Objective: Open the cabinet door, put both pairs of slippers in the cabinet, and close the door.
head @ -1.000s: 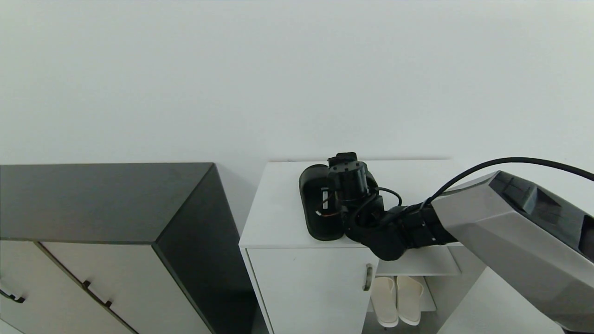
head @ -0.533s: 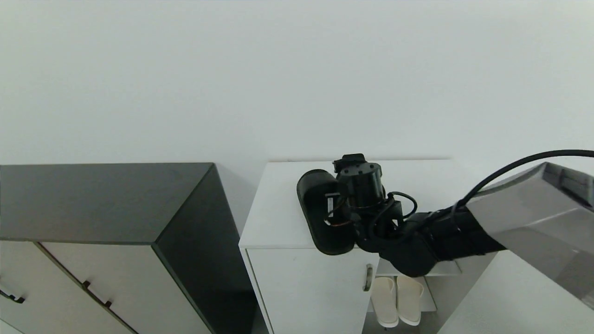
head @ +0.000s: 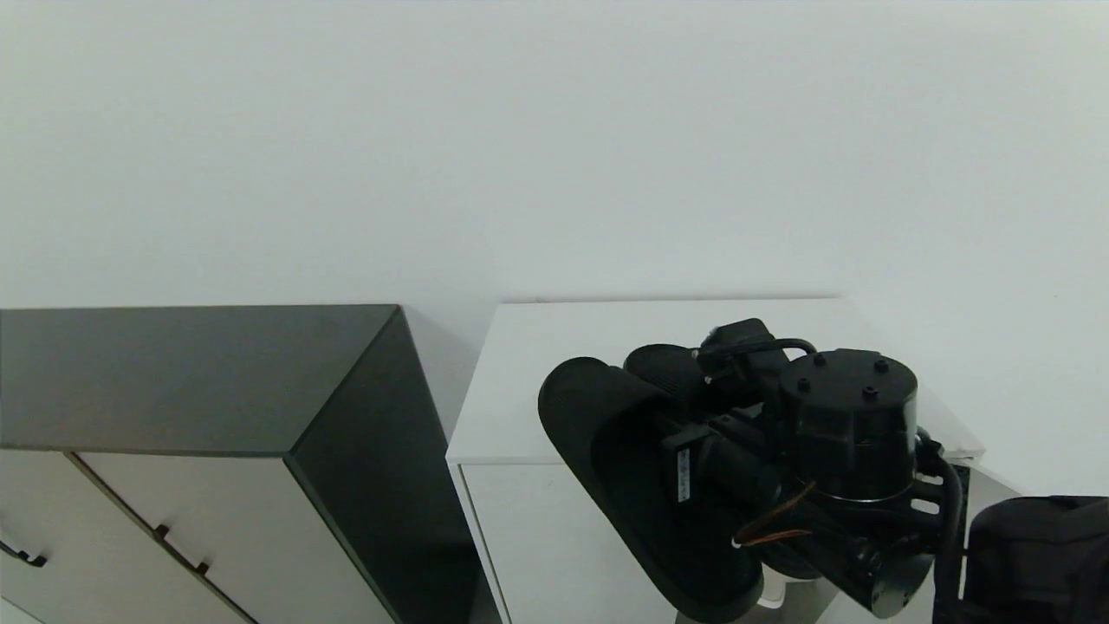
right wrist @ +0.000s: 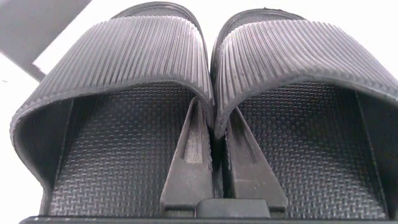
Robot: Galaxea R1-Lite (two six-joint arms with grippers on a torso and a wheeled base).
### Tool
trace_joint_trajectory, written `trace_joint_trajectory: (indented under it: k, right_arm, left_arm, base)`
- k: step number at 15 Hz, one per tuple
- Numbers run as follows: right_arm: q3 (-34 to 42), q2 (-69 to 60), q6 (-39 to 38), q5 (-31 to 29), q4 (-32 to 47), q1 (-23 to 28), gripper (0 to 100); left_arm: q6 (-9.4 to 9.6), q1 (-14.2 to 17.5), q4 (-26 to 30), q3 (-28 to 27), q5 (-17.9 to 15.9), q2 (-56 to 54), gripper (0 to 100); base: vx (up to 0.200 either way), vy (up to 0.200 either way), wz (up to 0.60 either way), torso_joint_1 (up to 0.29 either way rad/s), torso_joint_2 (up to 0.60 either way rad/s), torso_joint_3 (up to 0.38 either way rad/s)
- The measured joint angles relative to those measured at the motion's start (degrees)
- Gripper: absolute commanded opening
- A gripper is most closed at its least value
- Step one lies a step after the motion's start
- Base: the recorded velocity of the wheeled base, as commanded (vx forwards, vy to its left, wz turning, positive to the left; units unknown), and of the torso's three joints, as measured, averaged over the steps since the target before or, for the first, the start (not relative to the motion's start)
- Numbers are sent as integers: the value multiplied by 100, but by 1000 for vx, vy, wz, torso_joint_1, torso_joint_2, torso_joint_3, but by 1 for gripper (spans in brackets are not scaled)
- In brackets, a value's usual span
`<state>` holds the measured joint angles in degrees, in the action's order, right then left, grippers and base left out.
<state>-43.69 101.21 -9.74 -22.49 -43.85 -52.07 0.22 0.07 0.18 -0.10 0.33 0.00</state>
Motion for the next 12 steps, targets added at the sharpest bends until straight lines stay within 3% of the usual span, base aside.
trace_joint_trajectory:
  k: [9, 12]
  right_arm:
    - [180, -178, -18, -22, -16, -30, 0]
    - [249, -184, -27, -9, -13, -16, 0]
  left_arm:
    - [-4, 0, 0, 0, -1, 0, 0]
    - [-4, 0, -2, 0, 0, 0, 0]
  base:
    - [-200, 0, 0, -1, 0, 3]
    - [0, 0, 0, 0, 0, 0]
